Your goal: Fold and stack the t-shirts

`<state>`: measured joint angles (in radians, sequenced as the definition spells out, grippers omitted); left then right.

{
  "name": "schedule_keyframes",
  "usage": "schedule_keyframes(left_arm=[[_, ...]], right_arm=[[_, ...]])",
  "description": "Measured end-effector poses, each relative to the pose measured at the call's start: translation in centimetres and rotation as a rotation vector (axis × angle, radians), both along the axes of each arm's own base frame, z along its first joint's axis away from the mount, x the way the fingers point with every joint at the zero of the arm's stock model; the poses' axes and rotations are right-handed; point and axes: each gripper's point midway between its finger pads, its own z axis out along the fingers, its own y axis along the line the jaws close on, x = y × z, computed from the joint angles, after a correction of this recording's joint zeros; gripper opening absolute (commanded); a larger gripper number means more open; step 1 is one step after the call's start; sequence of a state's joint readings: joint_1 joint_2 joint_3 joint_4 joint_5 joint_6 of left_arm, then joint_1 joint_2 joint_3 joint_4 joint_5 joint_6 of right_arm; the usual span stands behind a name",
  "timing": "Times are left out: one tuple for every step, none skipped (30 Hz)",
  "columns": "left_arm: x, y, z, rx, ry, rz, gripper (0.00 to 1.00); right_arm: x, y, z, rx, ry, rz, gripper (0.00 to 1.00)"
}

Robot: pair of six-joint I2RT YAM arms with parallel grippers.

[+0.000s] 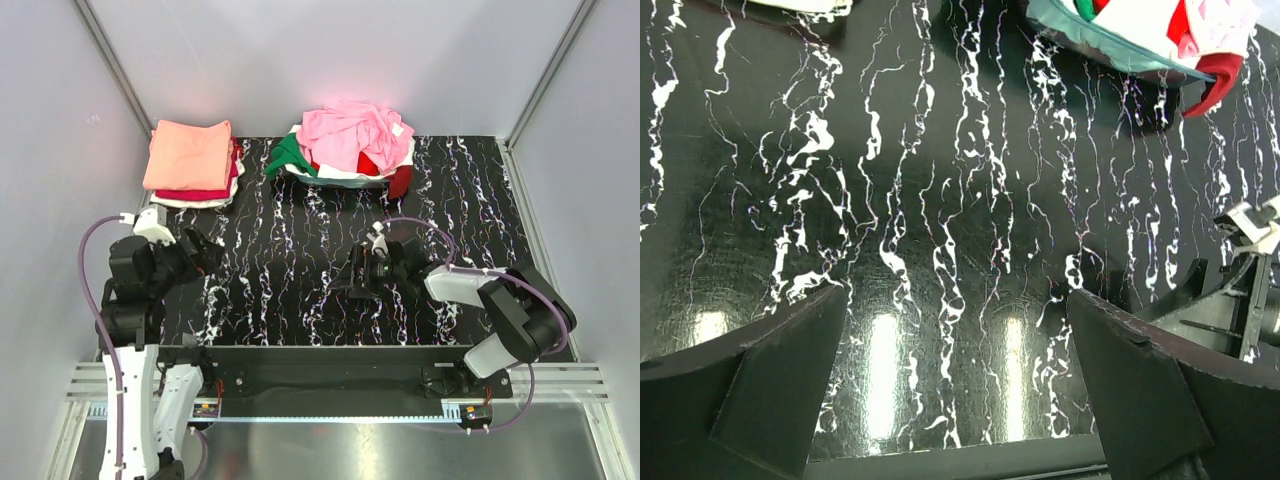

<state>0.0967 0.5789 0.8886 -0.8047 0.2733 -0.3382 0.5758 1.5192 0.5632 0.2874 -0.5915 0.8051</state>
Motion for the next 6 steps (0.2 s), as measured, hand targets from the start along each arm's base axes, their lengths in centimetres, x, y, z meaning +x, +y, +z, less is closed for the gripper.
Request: schedule_keyframes(left_arm=[[0.01, -0.04, -0.07, 0.0, 0.003, -0.002, 0.99], [0.07, -0.1, -0.12, -0.001, 0.003, -0.006, 0.99], [0.16, -0.14, -0.2, -0.001, 0.001, -0.008, 0.99], [0.24, -0.16, -0.38, -0.002, 0.003, -0.009, 0.99], [0.3, -0.15, -0.61, -0.002, 0.007, -0.009, 0.99], [0.3, -0.16, -0.87, -0.001, 0.013, -0.009, 0.99]], right_arm=[[0.08, 0.04, -0.05, -0.002, 0.003, 0.0, 1.0], [0.15, 0.09, -0.11, -0.004, 0.006, 0.0, 1.0], [0.21, 0.13, -0.17, -0.006, 0.009, -0.001, 1.0], [0.24, 0.14, -0.22, -0.008, 0.011, -0.001, 1.0], [0.24, 0.12, -0.25, -0.01, 0.014, -0.001, 1.0], [0.22, 0.1, -0.28, -0.012, 0.016, -0.002, 1.0]])
